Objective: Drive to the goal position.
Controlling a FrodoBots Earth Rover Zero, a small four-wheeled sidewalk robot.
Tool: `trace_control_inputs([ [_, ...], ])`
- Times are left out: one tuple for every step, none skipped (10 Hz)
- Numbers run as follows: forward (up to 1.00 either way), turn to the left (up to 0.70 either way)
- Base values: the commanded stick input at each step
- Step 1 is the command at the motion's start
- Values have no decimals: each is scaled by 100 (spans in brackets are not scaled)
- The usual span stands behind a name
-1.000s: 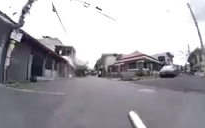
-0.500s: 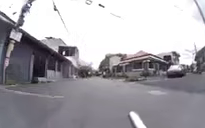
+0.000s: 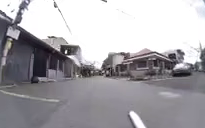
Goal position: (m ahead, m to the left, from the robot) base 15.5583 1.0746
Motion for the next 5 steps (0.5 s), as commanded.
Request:
trace_control_inputs([
  [85,-16],
  [85,-19],
  [85,-23],
  [85,-27],
  [85,-30],
])
